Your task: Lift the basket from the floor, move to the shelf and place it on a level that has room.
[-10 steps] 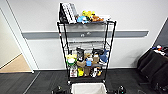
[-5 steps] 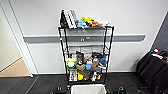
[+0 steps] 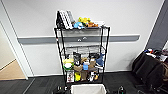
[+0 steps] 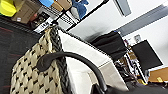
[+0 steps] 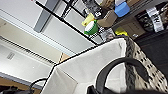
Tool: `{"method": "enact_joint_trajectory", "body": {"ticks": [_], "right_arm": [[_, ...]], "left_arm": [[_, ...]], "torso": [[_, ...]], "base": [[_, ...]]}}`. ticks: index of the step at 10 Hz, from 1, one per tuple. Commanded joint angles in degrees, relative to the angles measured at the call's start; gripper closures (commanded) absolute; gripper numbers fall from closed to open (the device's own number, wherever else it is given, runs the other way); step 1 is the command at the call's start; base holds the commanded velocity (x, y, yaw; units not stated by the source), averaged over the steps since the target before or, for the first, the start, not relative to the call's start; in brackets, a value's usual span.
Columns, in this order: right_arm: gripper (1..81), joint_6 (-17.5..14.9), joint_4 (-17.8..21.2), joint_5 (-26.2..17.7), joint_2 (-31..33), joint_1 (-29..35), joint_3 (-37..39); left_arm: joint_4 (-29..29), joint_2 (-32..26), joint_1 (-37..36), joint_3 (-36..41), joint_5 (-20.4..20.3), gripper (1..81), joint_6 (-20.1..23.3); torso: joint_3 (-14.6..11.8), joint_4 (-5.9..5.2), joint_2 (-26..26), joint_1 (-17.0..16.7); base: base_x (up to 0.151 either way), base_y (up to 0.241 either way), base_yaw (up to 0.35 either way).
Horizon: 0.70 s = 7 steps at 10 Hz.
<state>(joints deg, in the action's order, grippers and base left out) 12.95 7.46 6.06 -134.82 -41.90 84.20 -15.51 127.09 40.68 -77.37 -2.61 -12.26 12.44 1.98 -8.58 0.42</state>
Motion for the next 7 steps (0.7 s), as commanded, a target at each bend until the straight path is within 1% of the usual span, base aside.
{"method": "enact_joint_trajectory", "body": {"ticks": [1,2,3,7], "right_arm": [[81.1,0.0,-0.2,0.0,0.7,10.0,-3.2],[81.1,0.0,0.0,-1.1,0.6,10.9,-3.4],[81.1,0.1,0.1,-1.3,0.6,11.4,-3.6],[81.1,0.1,0.1,-1.3,0.7,11.7,-4.3]], "left_arm": [[-0.1,-2.1,-8.1,4.5,-1.7,81.1,0.0],[-0.1,-2.9,-8.2,5.3,-2.4,81.1,0.0],[-0.1,-3.3,-8.4,5.8,-2.9,81.1,0.0],[-0.2,-3.6,-9.3,6.7,-2.9,81.1,-0.1]], "torso": [[0.0,0.0,0.0,0.0],[0.0,0.0,0.0,0.0],[0.0,0.0,0.0,0.0],[0.0,0.0,0.0,-0.1]], "base": [[0.0,0.0,0.0],[0.0,0.0,0.0],[0.073,0.0,0.0],[0.091,0.0,0.0]]}}
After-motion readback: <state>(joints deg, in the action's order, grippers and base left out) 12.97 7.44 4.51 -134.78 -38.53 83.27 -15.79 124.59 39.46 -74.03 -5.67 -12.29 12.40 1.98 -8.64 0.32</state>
